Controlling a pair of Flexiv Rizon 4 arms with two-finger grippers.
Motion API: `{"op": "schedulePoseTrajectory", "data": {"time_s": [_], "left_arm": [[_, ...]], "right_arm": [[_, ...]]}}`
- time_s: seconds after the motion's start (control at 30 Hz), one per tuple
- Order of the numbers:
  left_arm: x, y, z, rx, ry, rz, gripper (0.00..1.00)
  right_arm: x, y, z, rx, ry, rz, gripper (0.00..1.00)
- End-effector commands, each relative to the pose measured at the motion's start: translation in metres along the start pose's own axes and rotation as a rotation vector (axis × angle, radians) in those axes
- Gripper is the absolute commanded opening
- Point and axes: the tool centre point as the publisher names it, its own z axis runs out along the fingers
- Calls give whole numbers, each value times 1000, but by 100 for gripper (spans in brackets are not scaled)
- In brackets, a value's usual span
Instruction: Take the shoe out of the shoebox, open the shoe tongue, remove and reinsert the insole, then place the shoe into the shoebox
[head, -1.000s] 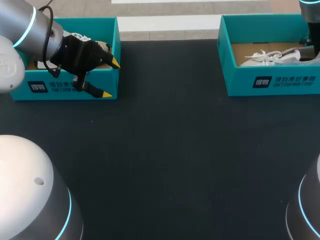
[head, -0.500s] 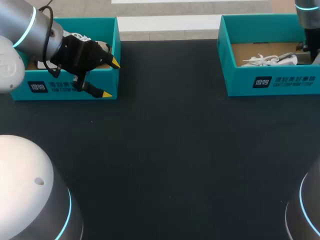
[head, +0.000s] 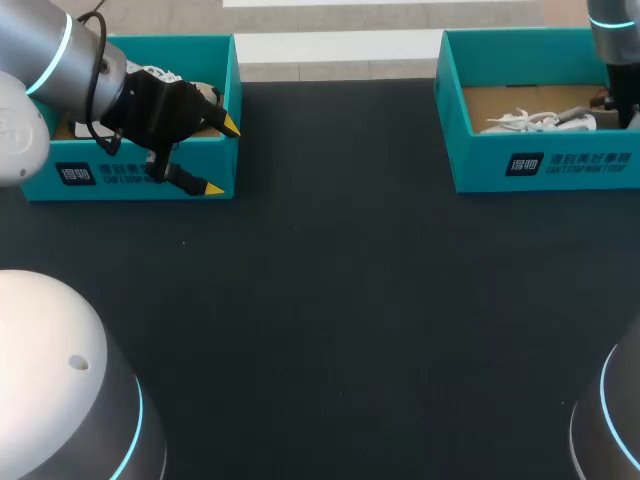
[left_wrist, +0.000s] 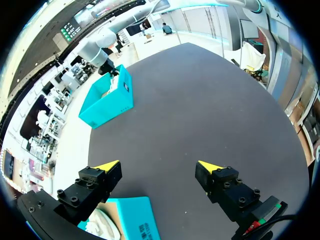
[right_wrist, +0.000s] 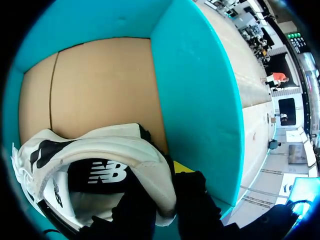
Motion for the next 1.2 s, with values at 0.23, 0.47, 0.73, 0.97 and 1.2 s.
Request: {"op": "schedulePoseTrajectory", "data": {"time_s": [0.23, 0.47, 0.73, 0.97, 1.2], "left_arm": [[1, 0, -1, -2, 0, 0, 100], [1, 0, -1, -2, 0, 0, 100], [1, 0, -1, -2, 0, 0, 100], [1, 0, -1, -2, 0, 0, 100], [1, 0, -1, -2, 0, 0, 100]], "right_arm": [[-4, 1, 7, 0, -3, 21, 30], [-6, 0, 2, -10, 2, 22, 35], [-7, 0, -4, -30, 12, 1, 46], [-9, 3, -13, -48, 39, 2, 52], [-3, 5, -22, -69, 81, -17, 88]]}}
